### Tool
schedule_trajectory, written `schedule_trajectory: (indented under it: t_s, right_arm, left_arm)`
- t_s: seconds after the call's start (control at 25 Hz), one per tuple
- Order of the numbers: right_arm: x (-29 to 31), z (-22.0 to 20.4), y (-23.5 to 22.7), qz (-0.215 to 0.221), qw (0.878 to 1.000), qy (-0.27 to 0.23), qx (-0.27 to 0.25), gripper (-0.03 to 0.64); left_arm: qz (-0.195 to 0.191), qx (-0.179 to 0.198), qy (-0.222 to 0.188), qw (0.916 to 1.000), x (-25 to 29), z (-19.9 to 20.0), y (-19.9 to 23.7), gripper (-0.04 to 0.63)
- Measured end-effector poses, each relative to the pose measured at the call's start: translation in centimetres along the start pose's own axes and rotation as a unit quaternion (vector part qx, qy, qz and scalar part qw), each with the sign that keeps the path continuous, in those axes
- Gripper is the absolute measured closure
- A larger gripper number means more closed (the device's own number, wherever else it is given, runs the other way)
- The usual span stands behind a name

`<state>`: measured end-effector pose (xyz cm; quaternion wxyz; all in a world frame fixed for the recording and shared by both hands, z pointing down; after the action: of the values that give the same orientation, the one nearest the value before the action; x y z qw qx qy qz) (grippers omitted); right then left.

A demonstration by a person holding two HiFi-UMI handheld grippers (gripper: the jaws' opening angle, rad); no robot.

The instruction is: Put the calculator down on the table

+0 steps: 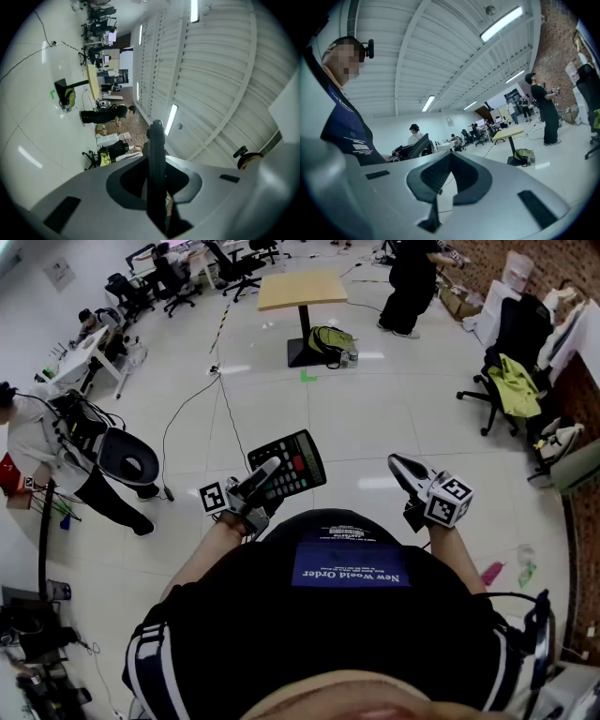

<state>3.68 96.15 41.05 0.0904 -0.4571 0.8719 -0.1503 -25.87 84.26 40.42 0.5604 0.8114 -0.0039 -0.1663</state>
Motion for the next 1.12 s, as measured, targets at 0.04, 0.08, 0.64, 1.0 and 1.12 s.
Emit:
schedule_trajectory:
  t_s: [0.04,0.08,0.64,1.0,1.12]
  right_arm:
    - [-0.8,0.0,-0.4,-0.003,1.000,0.001,0.002,0.629]
    - [-1.4,-0.1,-0.6,-0.005,1.000,0.001,0.003,0.629]
    - [1.3,-0.1,-6.6,0.023,0.999,0.009,0.021,0.629]
    - [17.0,2.6,-6.4,0.014,1.000,0.025,-0.009,0.629]
    - [23.0,4.4,-6.6,0.003,1.000,0.027,-0.012,0.629]
  left_arm:
    - [0.001,-0.001,-0.001,1.0000,0.5,-0.5,0.2,0.511]
    - [0.002,-0.001,-0.001,1.0000,0.9,-0.8,0.4,0.511]
    - [0.029,-0.020,0.003,0.9994,4.6,0.0,3.8,0.511]
    - [-0.004,-0.034,0.003,0.9994,0.6,14.7,7.6,0.511]
    - [-0.011,-0.034,0.007,0.9993,-1.1,21.2,8.3,0.511]
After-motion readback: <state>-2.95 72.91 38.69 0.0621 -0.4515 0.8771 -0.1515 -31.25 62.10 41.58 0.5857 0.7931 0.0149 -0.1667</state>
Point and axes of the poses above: the fingertips, and each gripper's own axes: x forward along the fingers, y to its left, z out of its top, the point moved 5 cm from there along -x, backward along the fingers, and after that the axes turned 4 degrees about z, right-handed, at the moved point
